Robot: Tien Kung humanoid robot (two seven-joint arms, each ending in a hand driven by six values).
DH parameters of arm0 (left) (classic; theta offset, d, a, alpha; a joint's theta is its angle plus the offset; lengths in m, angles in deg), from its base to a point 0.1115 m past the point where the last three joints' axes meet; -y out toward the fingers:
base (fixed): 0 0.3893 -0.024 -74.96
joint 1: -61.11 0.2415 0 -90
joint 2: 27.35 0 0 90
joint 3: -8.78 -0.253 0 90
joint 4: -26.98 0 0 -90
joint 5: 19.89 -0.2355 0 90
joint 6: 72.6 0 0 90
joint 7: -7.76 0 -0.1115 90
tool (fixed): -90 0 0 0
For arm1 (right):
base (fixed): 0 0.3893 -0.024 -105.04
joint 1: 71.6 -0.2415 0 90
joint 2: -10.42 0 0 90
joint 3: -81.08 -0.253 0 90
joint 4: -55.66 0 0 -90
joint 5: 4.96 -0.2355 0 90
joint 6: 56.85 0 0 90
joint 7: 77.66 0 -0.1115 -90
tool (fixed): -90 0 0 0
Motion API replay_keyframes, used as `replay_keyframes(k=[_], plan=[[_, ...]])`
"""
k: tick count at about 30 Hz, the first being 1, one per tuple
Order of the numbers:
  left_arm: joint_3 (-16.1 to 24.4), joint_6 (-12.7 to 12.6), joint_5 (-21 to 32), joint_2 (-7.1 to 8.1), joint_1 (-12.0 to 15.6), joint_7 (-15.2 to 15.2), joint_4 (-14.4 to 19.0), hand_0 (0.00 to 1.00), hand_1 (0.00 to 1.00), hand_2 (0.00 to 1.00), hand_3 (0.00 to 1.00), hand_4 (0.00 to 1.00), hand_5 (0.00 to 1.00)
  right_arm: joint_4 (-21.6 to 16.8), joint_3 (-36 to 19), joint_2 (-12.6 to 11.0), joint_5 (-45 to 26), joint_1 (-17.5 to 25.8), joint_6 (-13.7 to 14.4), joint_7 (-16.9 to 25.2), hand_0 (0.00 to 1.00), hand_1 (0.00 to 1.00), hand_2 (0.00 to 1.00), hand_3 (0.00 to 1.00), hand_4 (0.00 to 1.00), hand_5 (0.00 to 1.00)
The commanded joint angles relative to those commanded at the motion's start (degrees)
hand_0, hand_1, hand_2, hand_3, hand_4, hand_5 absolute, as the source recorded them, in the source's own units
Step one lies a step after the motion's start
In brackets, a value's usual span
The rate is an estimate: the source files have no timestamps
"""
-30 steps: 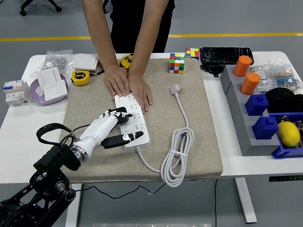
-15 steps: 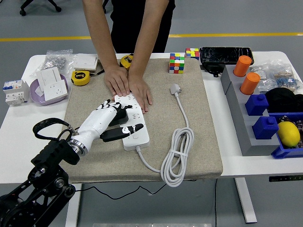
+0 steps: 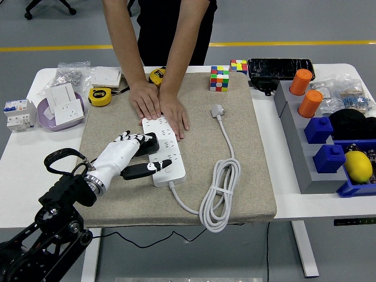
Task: Pick up the plug,place it near the board,insert it into the board,press the button
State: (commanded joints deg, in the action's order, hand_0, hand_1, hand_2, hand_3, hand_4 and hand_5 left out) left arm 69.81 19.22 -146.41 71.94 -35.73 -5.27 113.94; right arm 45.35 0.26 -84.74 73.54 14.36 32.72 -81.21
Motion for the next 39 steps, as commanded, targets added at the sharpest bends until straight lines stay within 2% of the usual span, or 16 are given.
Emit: replay_keyframes(k=[15, 19, 23, 25, 28, 29, 34, 35, 39], plan=[[-0.36, 0.31, -0.07, 0.02, 0.07, 0.22, 0.3, 0.998, 0.969, 0.894, 0.858, 0.998, 0.998, 0.0, -0.13, -0.02, 0.13, 0.05, -0.02, -0.03, 0.862, 0.768, 0.761, 0.79, 0.998, 0.863], [0.14, -0.36, 0.2, 0.13, 0.23, 0.81, 2.67, 0.998, 0.971, 0.893, 0.858, 0.998, 0.998, 0.0, 0.05, -0.06, 0.02, 0.04, 0.0, -0.02, 0.862, 0.768, 0.761, 0.791, 0.998, 0.863], [-0.31, -0.64, 1.37, 0.58, 0.59, 1.09, 6.83, 0.998, 0.963, 0.886, 0.858, 0.998, 0.998, 0.0, 0.06, -0.09, 0.12, 0.1, -0.01, -0.05, 0.861, 0.768, 0.761, 0.791, 0.998, 0.863], [-0.94, -0.01, 2.06, 0.92, 0.79, 0.24, 9.33, 0.998, 0.963, 0.886, 0.858, 0.998, 0.998, 0.0, 0.05, -0.1, 0.18, 0.11, -0.01, -0.07, 0.861, 0.768, 0.761, 0.791, 0.998, 0.863], [-2.09, 3.34, 1.12, 1.44, 1.09, -2.83, 13.01, 0.998, 0.963, 0.886, 0.858, 0.998, 0.998, 0.0, 0.27, -0.13, 0.05, 0.11, 0.0, -0.04, 0.861, 0.768, 0.761, 0.791, 0.998, 0.863], [-2.65, 5.44, 0.26, 1.71, 1.29, -4.54, 14.58, 0.744, 0.741, 0.745, 0.858, 0.973, 0.708, 0.0, 0.28, -0.13, 0.07, 0.12, 0.0, -0.04, 0.862, 0.768, 0.761, 0.791, 0.998, 0.863], [-3.87, 14.7, -1.69, 2.52, 1.72, -10.52, 14.97, 0.744, 0.741, 0.745, 0.858, 0.973, 0.708, 0.0, 0.37, -0.2, 0.09, 0.13, 0.0, -0.06, 0.862, 0.768, 0.761, 0.791, 0.998, 0.863], [-3.9, 15.15, -1.74, 2.55, 1.71, -10.71, 14.97, 0.258, 0.141, 0.252, 0.857, 0.803, 0.357, 0.0, 0.36, -0.2, 0.11, 0.14, 0.0, -0.07, 0.861, 0.768, 0.761, 0.791, 0.998, 0.864], [-4.23, 19.78, -2.95, 2.85, 1.34, -13.94, 14.97, 0.258, 0.141, 0.252, 0.857, 0.803, 0.357, 0.0, 0.29, -0.23, 0.18, 0.11, -0.01, -0.13, 0.861, 0.768, 0.761, 0.791, 0.998, 0.864]])
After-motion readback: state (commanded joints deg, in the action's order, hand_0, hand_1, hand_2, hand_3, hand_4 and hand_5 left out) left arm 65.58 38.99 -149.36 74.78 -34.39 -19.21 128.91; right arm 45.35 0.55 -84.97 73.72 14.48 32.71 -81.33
